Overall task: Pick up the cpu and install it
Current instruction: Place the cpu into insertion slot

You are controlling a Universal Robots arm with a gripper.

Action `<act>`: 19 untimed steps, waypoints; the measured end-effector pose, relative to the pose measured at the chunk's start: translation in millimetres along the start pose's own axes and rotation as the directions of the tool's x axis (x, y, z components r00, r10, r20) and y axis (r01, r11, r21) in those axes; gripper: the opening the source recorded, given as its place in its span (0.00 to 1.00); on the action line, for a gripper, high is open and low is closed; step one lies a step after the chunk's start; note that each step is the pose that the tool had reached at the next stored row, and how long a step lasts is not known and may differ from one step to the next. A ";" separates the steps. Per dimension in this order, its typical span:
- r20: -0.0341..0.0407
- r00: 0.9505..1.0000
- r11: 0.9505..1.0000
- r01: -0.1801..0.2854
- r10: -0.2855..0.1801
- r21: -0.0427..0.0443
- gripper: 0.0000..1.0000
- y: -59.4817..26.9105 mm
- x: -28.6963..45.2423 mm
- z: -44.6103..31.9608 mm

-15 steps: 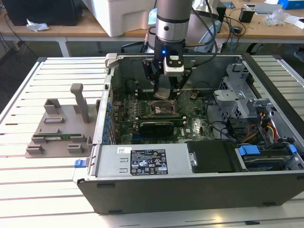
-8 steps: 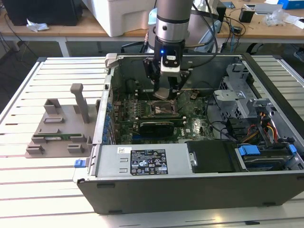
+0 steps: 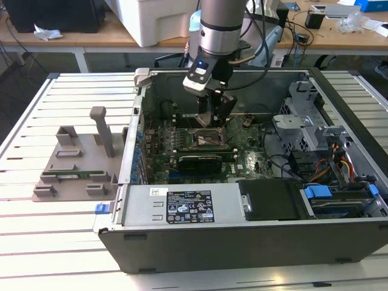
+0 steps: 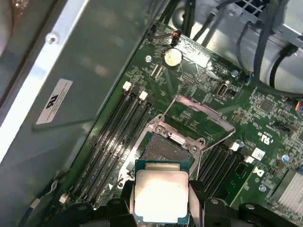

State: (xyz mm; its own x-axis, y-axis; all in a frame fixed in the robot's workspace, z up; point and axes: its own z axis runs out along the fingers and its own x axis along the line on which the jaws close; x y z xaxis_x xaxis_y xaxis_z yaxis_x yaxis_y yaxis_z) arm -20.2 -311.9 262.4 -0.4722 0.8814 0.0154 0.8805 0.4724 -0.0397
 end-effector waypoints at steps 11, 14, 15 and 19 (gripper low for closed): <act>0.002 0.981 0.981 -0.193 0.193 0.001 0.54 0.2 -0.1 0.3; 0.009 0.974 0.974 -0.227 0.227 0.003 0.54 0.2 -0.1 0.4; 0.012 0.971 0.971 -0.240 0.240 0.004 0.54 0.2 -0.1 0.4; 0.024 0.950 0.950 -0.311 0.311 0.007 0.54 0.2 -0.1 0.7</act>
State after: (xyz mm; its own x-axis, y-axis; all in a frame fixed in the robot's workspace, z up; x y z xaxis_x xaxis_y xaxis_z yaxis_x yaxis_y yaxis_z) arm -19.9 -311.9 261.7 -0.1759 0.9842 -0.0220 0.9834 0.1747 -0.0496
